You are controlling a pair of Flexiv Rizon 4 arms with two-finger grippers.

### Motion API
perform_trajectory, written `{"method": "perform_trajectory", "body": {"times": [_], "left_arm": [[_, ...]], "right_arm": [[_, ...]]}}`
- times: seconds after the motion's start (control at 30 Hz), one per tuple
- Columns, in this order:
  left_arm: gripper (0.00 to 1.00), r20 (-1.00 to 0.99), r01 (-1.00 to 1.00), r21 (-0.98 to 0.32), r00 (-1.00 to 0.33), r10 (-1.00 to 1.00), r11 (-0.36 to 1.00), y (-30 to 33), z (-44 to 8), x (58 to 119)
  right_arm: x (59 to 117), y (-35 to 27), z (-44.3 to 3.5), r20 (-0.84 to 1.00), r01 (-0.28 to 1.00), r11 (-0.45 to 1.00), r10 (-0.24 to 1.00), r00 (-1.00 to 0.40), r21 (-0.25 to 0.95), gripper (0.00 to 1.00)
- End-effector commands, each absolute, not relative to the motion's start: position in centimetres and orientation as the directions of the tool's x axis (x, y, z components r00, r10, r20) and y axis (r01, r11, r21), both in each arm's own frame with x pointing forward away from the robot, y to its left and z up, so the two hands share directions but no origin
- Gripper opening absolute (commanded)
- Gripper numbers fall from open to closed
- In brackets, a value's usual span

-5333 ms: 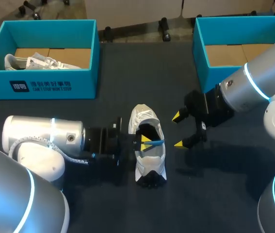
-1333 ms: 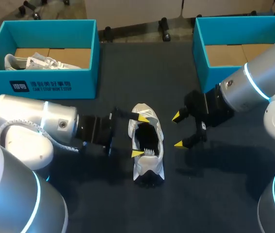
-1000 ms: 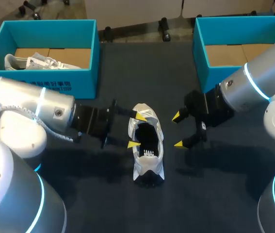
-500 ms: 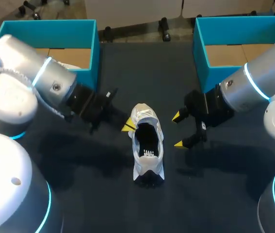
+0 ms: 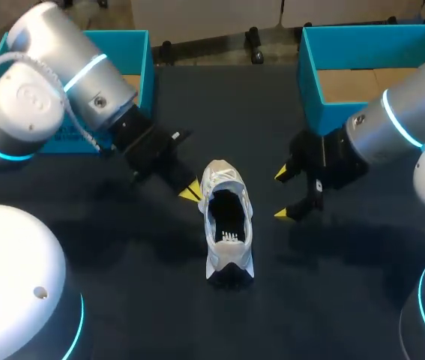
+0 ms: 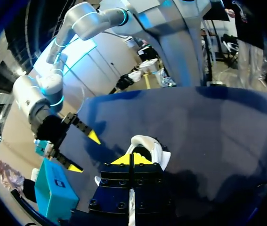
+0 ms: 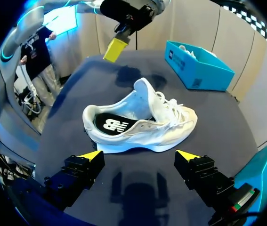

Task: Take the shoe out of the shoebox, open the shoe tongue, remove and reinsert the insole, then place the shoe into the shoebox

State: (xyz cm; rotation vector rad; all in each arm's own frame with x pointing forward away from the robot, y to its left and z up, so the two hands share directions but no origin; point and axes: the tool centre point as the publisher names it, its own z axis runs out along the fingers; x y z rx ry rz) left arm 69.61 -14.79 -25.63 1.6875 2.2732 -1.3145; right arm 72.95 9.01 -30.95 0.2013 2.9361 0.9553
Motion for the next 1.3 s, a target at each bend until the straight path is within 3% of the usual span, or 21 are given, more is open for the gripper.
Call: {"method": "perform_trajectory", "body": {"times": [0.03, 0.7, 1.3], "left_arm": [[0.0, -0.29, 0.796, -0.603, -0.282, 0.915, 0.054, -14.8, -24.9, 69.7], [0.0, -0.234, 0.803, -0.593, -0.244, 0.941, 0.061, -14.8, -24.4, 69.2], [0.0, -0.234, 0.803, -0.593, -0.244, 0.941, 0.061, -14.8, -24.4, 69.2]], "right_arm": [[72.4, 7.1, -28.8, -0.004, 0.122, 0.825, 0.149, -0.989, 0.552, 1.0], [71.9, -1.1, -23.2, 0.0, 0.198, 0.871, 0.222, -0.975, 0.45, 1.0], [73.1, -4.5, -17.9, 0.032, 0.111, 0.929, 0.107, -0.994, 0.353, 1.0]]}}
